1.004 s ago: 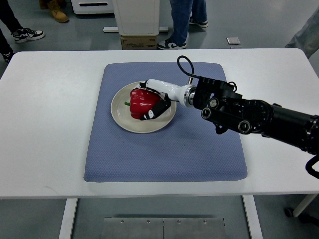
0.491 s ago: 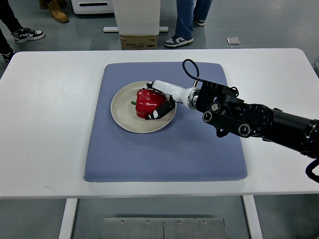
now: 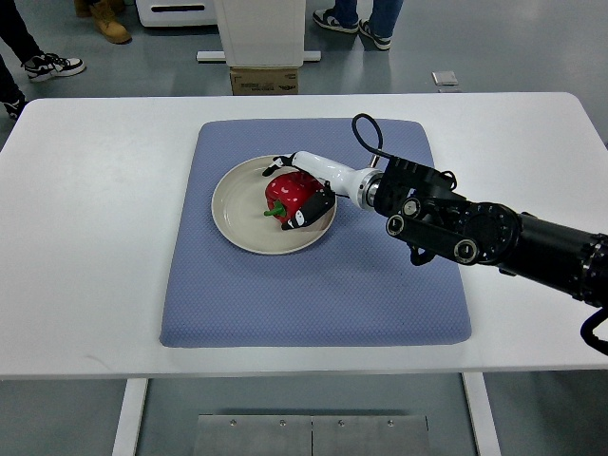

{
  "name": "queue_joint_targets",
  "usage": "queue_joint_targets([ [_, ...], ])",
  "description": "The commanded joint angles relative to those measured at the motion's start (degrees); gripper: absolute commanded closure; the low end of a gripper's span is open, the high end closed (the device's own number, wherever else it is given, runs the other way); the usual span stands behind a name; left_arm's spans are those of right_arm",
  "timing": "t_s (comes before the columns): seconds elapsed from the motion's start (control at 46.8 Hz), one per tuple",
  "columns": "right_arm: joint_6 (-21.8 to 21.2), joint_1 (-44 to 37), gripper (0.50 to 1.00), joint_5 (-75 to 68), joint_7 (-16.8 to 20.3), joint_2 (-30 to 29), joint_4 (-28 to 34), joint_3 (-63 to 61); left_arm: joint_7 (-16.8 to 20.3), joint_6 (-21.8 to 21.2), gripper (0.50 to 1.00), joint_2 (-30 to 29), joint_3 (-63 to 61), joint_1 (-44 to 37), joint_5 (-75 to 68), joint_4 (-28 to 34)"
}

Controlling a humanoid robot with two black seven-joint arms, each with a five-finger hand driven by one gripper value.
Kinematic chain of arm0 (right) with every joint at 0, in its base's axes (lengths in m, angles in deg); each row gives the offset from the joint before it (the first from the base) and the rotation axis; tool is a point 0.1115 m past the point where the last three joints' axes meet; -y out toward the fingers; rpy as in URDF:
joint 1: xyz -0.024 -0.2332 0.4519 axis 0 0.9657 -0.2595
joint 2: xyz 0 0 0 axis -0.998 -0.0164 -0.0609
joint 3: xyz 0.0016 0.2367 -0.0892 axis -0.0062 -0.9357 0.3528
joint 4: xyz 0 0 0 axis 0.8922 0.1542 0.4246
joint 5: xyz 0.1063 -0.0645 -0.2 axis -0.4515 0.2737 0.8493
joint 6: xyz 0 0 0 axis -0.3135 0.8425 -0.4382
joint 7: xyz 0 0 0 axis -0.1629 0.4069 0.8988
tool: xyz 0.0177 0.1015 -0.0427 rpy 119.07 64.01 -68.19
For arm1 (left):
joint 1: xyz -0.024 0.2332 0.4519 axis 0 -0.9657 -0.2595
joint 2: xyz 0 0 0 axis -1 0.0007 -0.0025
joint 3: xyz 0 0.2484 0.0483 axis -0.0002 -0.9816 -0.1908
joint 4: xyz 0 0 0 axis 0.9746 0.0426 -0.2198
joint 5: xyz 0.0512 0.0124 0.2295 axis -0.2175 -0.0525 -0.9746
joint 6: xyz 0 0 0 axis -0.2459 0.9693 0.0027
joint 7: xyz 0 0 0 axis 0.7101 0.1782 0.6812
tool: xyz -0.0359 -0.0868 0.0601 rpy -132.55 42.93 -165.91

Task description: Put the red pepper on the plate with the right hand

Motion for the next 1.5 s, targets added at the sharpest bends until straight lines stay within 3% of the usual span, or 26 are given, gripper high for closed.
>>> queue_joint_targets([
  [0.0, -0.1, -0.3, 0.505, 0.0, 0.0, 0.0, 0.0, 0.0, 0.0, 0.0, 0.500, 0.0, 0.0, 0.0, 0.0, 0.0],
  [0.385, -0.9, -0.8, 0.505, -0.3, 0.5, 0.0, 0.3, -7.0, 0.0, 0.0, 0.500, 0.0, 0.0, 0.0, 0.0, 0.0],
  [0.662, -3.5, 0.2, 0.507, -2.8, 1.0, 7.0, 1.3, -16.2, 0.0, 0.0, 0.500, 0.0, 0.0, 0.0, 0.0, 0.0],
  [1.026, -3.9, 11.8, 0.507, -3.9, 4.7, 10.2, 1.3, -37.4, 0.0, 0.0, 0.500, 0.0, 0.0, 0.0, 0.0, 0.0],
  [1.474, -3.9, 21.6, 0.502, -7.6, 5.4, 9.8, 1.3, -55.9, 0.0, 0.0, 0.500, 0.0, 0.0, 0.0, 0.0, 0.0],
])
